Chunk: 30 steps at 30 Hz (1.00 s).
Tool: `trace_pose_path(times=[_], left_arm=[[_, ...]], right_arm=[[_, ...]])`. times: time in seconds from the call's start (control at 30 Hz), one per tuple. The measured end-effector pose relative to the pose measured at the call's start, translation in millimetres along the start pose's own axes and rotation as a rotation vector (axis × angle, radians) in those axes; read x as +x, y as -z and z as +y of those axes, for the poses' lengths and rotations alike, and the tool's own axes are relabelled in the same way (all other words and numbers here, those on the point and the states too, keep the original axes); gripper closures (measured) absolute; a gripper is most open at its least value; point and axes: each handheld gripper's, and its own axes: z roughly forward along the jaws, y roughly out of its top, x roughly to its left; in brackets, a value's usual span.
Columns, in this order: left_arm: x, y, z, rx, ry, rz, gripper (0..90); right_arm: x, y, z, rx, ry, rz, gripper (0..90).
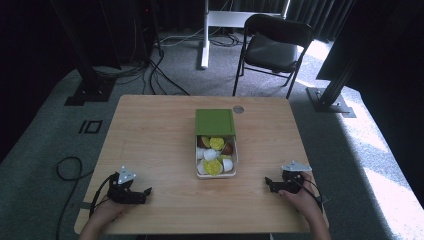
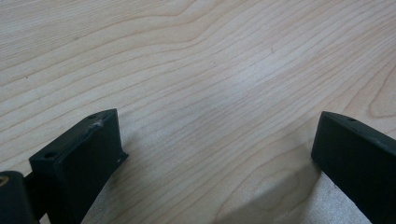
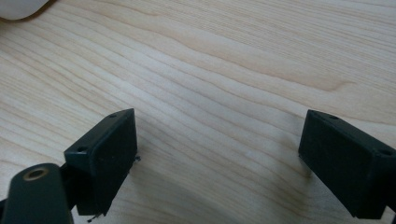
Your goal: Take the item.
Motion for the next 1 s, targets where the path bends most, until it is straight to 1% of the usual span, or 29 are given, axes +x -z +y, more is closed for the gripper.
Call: trace_pose_path(times=[0.3,0.4,0.77,0.9,0.93,0.97,1.0], left_arm=[[0.0,0.0,0.0,0.000,0.000,0.000,2.8],[0.0,0.0,0.0,0.000,0.000,0.000,2.8],[0.0,0.0,0.0,0.000,0.000,0.000,2.8],[0.0,0.0,0.0,0.000,0.000,0.000,2.8],[0.0,0.0,0.0,0.000,0.000,0.000,2.8],[0.0,0.0,0.0,0.000,0.000,0.000,2.8],[0.0,0.0,0.0,0.000,0.000,0.000,2.8]], right_arm=[[0.0,-0.1,0.0,0.000,0.002,0.001,10.5],[0.8,-0.1,0.1,0.002,0.011,0.015,10.5],[0.9,0.0,0.1,0.003,0.013,0.015,10.7],[2.4,-0.3,0.6,0.003,0.003,0.003,10.9],[4.8,-1.3,1.5,0.001,-0.006,-0.007,11.8],[4.8,-1.3,1.5,0.001,-0.006,-0.007,11.8],[5.7,-1.6,2.0,-0.002,-0.010,-0.010,13.8]])
